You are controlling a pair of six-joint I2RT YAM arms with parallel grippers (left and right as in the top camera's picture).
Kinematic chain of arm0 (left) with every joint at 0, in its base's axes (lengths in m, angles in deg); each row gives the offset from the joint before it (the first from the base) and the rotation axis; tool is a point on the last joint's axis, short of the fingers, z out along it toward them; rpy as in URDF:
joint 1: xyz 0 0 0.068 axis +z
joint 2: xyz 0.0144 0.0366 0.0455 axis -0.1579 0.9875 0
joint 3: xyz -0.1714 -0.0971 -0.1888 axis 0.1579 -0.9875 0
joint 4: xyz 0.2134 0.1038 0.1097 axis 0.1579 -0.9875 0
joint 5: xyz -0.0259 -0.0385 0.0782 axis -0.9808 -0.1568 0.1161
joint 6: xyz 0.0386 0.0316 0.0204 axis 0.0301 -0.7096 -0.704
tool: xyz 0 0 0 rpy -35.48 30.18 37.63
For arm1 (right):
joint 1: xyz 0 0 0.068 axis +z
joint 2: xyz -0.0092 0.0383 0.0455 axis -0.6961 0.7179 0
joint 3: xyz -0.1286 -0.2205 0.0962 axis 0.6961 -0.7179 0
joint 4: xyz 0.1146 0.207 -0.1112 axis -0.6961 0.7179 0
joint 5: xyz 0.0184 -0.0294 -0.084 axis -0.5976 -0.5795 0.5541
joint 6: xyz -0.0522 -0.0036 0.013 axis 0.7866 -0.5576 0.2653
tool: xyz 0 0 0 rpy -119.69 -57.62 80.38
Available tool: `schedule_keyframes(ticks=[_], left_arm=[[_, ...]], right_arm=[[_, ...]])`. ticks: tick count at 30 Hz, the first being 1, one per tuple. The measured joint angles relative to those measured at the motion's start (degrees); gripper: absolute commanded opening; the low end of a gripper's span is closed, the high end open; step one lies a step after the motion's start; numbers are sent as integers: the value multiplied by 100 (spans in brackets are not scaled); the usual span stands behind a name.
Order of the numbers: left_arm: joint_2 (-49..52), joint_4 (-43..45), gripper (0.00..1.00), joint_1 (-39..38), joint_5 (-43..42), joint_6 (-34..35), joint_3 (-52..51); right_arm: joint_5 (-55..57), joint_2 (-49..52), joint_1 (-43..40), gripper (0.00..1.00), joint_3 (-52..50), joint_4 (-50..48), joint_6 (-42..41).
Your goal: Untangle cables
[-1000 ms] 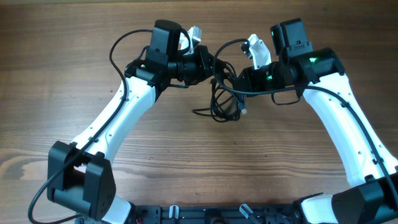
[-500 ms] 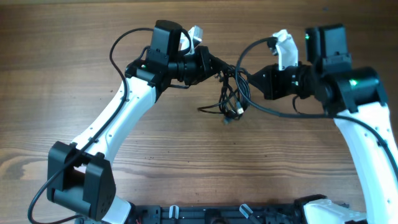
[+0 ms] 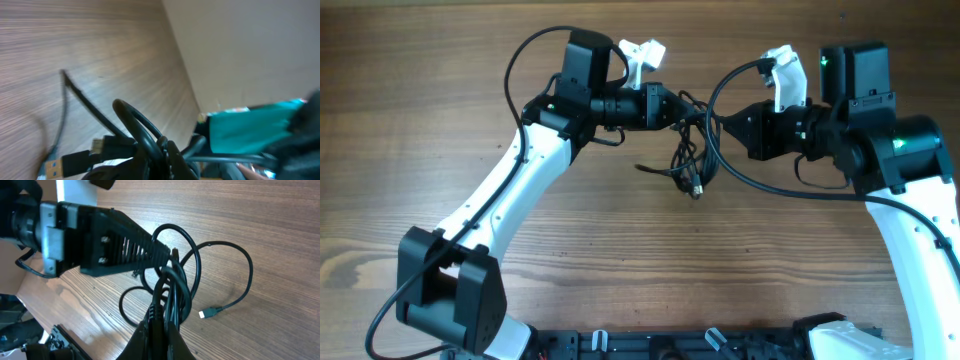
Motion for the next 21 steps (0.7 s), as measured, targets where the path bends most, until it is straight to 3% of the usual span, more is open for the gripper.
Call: schedule_keyframes(ticks=[8, 15, 21], left_arm=[[4, 153, 30, -389, -323, 107, 0], [9, 269, 31, -855, -671, 133, 0], [9, 74, 30, -861, -118, 133, 0]], right_arm=[[-22, 343, -70, 4, 0, -63, -22], [-103, 407, -48, 4, 0, -236, -74], [-181, 413, -48, 4, 0, -247, -87]])
